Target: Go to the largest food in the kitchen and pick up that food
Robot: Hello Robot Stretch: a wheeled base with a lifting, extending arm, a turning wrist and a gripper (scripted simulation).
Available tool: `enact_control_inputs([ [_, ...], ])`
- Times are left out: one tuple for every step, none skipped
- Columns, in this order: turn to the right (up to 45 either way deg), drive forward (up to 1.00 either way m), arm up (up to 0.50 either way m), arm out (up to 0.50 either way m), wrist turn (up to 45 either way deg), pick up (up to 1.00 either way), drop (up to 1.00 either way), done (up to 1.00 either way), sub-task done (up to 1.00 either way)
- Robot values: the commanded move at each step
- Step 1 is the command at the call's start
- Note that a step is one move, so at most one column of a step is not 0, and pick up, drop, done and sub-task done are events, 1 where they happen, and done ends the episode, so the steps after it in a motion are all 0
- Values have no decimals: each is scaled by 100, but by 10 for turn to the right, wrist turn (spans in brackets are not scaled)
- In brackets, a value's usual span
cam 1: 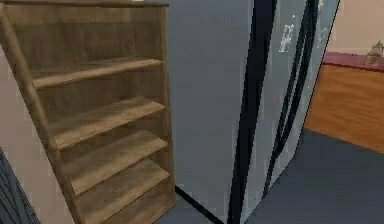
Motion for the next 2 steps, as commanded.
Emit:
enact_control_inputs([
  [450,0,0,0,0,0,0,0,0],
  [450,0,0,0,0,0,0,0,0],
])
